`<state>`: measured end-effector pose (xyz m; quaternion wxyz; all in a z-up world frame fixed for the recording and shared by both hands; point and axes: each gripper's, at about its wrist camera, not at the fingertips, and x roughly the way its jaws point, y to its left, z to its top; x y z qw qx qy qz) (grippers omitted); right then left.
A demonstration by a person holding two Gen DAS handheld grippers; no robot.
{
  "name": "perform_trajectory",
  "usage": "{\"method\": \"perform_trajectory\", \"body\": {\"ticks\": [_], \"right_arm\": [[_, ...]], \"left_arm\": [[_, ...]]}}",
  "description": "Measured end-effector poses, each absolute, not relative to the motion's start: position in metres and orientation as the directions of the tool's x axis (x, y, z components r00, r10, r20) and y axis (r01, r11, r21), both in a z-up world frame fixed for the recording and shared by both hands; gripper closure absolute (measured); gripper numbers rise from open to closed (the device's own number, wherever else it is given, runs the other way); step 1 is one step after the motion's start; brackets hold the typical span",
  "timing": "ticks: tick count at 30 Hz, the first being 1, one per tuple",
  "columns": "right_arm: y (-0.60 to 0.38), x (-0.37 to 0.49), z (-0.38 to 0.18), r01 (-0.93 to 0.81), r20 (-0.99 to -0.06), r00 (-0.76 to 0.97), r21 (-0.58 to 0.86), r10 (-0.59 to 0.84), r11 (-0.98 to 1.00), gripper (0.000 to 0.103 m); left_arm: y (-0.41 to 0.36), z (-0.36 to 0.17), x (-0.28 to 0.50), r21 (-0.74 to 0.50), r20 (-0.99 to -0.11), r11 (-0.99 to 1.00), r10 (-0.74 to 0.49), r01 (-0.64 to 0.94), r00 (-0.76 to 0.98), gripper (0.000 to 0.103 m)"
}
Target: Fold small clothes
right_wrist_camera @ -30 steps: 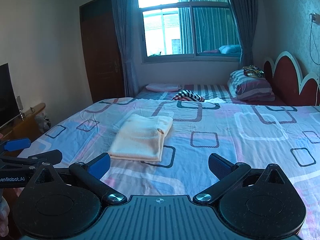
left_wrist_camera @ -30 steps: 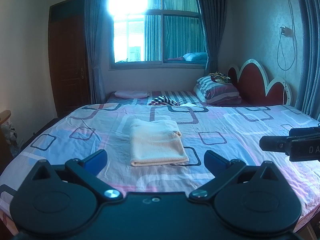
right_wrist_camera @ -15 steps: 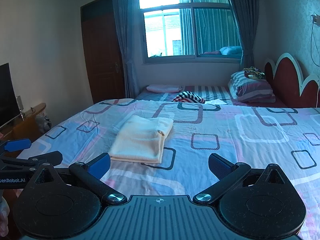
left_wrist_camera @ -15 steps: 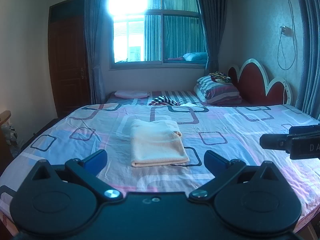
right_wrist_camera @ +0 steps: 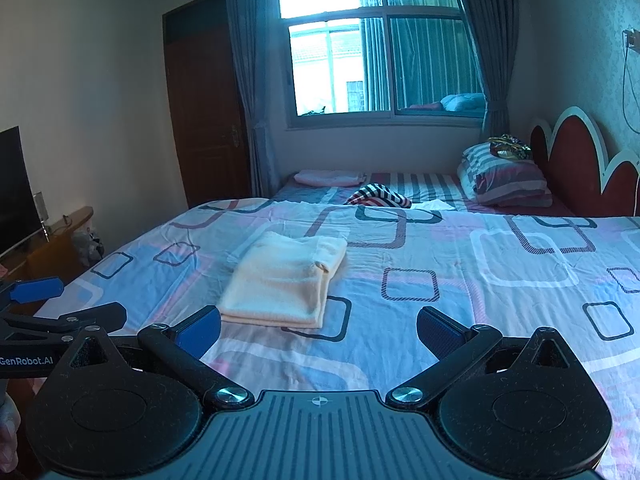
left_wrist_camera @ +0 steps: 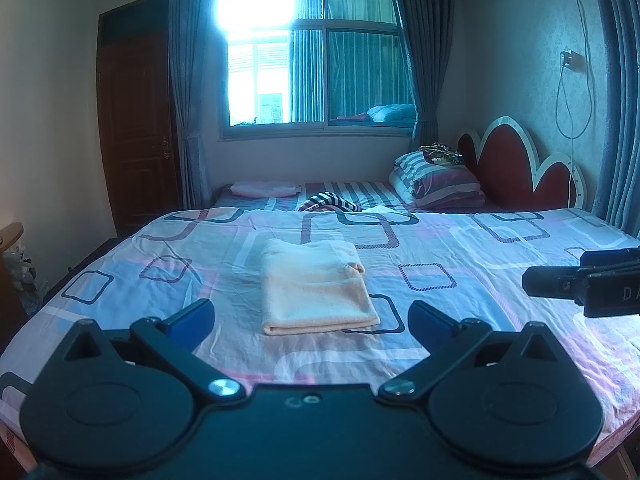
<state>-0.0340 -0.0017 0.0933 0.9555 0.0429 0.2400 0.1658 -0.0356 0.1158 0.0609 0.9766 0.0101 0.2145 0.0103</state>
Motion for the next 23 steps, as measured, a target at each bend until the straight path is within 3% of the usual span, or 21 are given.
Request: {"method": "perform_trajectory", "body": {"ticks": [23], "right_arm": [[-0.0048, -0.0325, 0.0923, -0.305, -0.440, 0.829, 0.163, 0.346, 0.938, 0.000]], "left_arm": [[0.1192, 0.0621, -0.0322, 0.021, -0.415, 1.000, 0.028, -0.021, 0.909, 0.003]]}}
